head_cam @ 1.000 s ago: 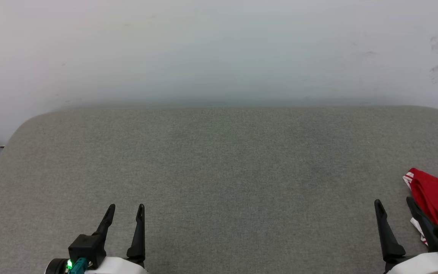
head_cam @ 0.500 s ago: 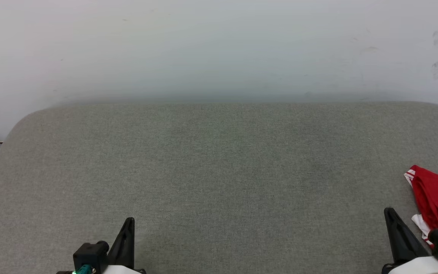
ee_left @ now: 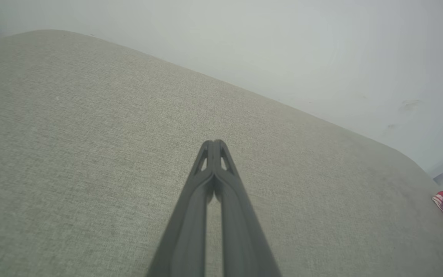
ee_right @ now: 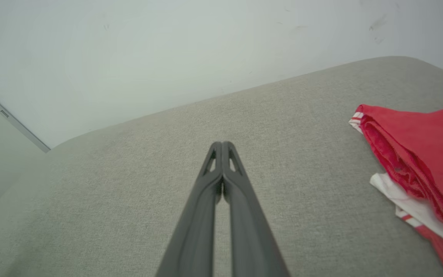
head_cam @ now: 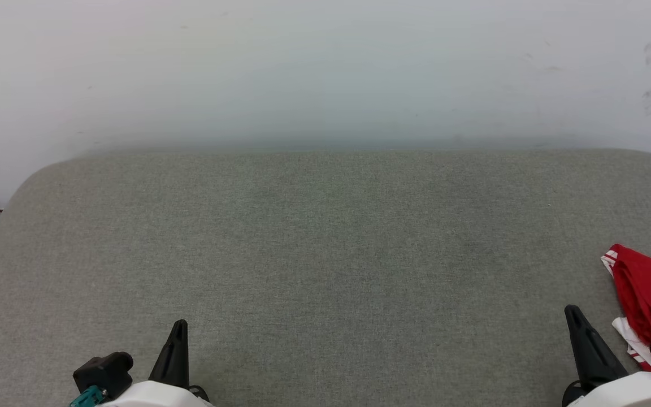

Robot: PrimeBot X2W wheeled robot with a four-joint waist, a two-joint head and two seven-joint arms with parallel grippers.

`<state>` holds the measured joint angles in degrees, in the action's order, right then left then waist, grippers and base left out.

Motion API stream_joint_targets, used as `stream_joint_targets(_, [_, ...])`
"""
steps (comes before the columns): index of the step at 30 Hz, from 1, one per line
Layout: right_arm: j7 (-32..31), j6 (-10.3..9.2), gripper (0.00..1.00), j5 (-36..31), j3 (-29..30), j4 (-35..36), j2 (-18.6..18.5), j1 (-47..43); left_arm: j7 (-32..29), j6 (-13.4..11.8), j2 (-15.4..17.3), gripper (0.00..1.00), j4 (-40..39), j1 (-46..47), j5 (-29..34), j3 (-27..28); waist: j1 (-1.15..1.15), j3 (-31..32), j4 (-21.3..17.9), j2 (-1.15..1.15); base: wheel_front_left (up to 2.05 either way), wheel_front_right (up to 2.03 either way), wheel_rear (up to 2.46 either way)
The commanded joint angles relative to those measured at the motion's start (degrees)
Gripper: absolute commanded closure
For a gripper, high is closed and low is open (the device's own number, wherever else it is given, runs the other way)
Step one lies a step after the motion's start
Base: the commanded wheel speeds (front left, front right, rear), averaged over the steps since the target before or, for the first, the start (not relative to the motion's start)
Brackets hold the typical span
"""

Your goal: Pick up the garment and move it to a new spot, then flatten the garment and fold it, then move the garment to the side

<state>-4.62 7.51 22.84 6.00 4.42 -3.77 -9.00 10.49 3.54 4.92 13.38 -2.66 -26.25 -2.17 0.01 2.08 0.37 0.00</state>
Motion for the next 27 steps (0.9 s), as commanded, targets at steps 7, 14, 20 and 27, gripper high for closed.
stream_joint_targets(7, [-0.29, -0.01, 1.00, 10.85, 0.16, -2.13, 0.11, 3.67, -2.48, 0.77, -0.22, 1.00, -0.67, 2.78, -10.28, 1.50, 0.00, -0.20, -0.03, 0.00, 0.00, 0.00, 0.00])
stream_joint_targets(14, [-0.42, -0.01, 1.00, 16.21, 0.19, -3.61, 0.18, 4.76, -3.81, 1.07, -0.39, 1.00, -0.56, 3.36, -15.37, 2.15, 0.00, -0.33, -0.05, 0.00, 0.00, 0.00, 0.00])
stream_joint_targets(20, [-0.58, -0.01, 1.00, 21.19, 0.23, -4.99, 0.25, 5.79, -5.04, 1.37, -0.55, 1.00, -0.47, 3.97, -20.11, 2.76, 0.00, -0.45, -0.07, 0.00, 0.00, 0.00, 0.00])
stream_joint_targets(27, [-0.76, -0.01, 1.00, 26.66, 0.27, -6.51, 0.33, 6.90, -6.41, 1.67, -0.72, 1.00, -0.34, 4.58, -25.32, 3.47, -0.01, -0.59, -0.10, 0.00, 0.00, 0.00, 0.00])
